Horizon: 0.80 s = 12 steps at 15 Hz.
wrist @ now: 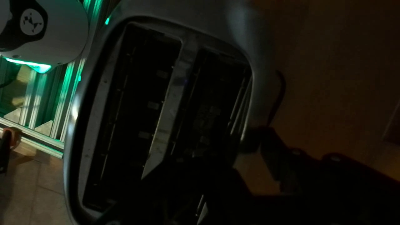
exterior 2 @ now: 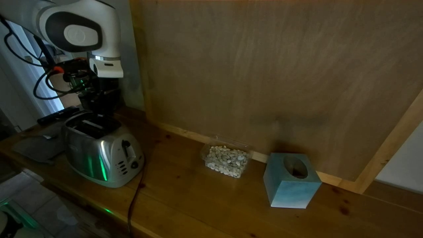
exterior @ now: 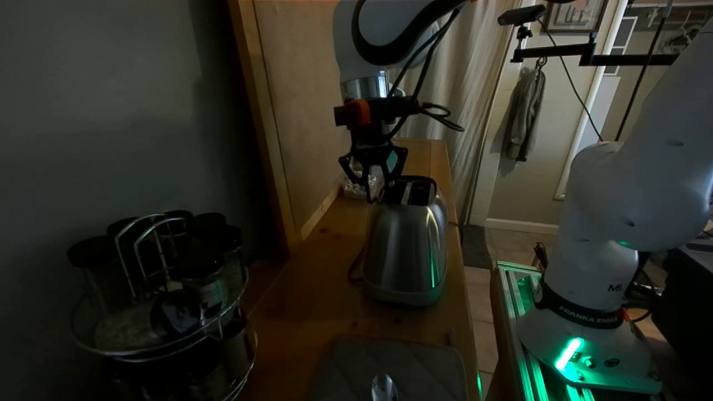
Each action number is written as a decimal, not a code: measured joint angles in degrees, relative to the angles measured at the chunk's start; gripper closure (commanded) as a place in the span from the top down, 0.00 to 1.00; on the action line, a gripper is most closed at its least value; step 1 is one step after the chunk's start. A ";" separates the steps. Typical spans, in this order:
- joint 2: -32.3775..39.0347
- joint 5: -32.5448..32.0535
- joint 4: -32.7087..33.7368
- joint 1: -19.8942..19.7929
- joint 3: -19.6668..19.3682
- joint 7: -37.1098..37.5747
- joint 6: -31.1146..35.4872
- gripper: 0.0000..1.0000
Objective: Turn the grey toaster to the right
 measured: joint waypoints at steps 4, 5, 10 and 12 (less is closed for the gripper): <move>0.03 0.91 0.04 -0.61 -0.05 6.19 0.49 0.06; 0.08 1.58 0.04 -0.90 -0.13 8.17 1.02 0.07; 0.33 3.05 -0.02 -2.24 -0.57 17.27 3.98 0.07; 0.33 3.32 -0.19 -2.65 -0.60 21.15 5.29 0.07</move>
